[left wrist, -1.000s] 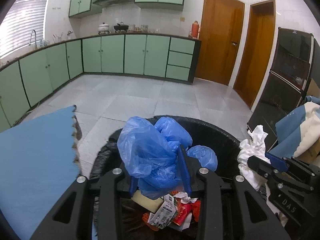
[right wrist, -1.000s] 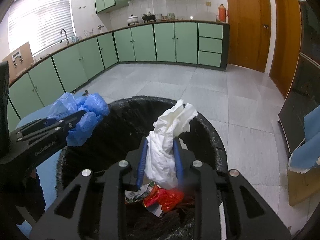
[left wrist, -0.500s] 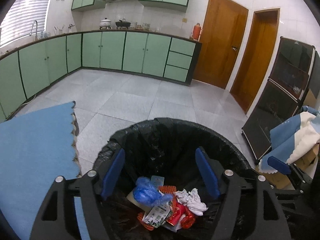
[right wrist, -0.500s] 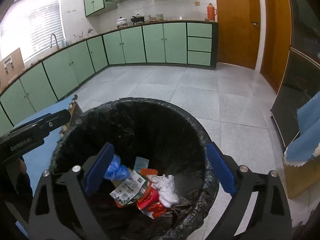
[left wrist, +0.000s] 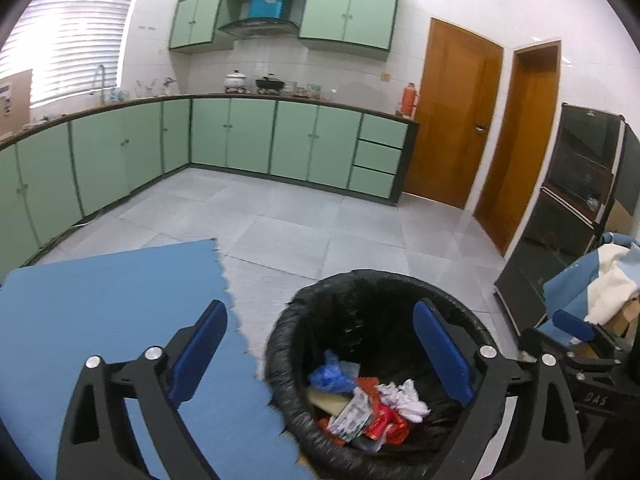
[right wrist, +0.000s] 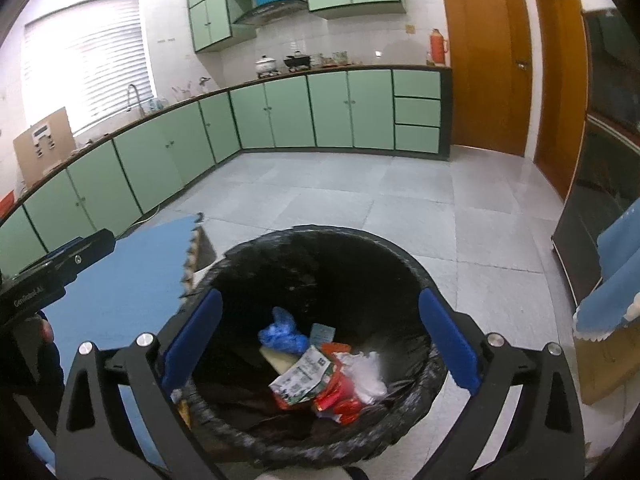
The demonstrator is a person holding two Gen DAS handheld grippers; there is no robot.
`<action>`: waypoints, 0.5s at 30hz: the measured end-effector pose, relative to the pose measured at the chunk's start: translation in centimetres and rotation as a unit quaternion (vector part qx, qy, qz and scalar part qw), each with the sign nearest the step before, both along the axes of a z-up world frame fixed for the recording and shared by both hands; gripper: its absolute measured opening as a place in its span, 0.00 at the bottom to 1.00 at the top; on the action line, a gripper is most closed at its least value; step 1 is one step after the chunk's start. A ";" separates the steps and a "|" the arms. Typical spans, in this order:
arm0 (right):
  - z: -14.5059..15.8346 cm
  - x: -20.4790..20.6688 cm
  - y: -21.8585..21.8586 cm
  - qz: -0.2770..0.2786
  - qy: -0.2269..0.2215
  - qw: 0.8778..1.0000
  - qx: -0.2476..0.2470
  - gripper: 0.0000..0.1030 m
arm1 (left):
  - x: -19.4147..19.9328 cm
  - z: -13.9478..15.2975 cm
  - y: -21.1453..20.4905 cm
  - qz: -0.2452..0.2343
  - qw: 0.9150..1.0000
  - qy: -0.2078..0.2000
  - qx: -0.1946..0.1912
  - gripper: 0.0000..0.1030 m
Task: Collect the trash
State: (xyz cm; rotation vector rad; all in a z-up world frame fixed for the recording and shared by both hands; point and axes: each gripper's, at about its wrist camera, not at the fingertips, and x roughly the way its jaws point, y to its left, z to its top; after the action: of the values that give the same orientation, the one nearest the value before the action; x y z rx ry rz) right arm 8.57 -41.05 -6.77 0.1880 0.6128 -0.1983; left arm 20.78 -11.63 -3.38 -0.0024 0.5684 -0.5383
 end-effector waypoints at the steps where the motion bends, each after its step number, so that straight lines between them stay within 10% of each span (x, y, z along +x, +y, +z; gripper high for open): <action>1: 0.4 -0.3 0.5 0.003 -0.001 1.000 -0.001 0.94 | -0.4 0.2 0.6 0.003 1.000 -0.001 0.001 0.90; 15: 4.6 -4.3 5.9 0.041 -0.007 0.999 -0.002 0.95 | -5.9 2.0 6.7 0.055 0.998 -0.003 0.040 0.92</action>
State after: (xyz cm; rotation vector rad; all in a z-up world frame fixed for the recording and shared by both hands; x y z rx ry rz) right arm 4.31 -35.20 -2.14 0.1605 0.6050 -0.1180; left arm 14.86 -4.98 -1.35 0.0443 0.5810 -0.4075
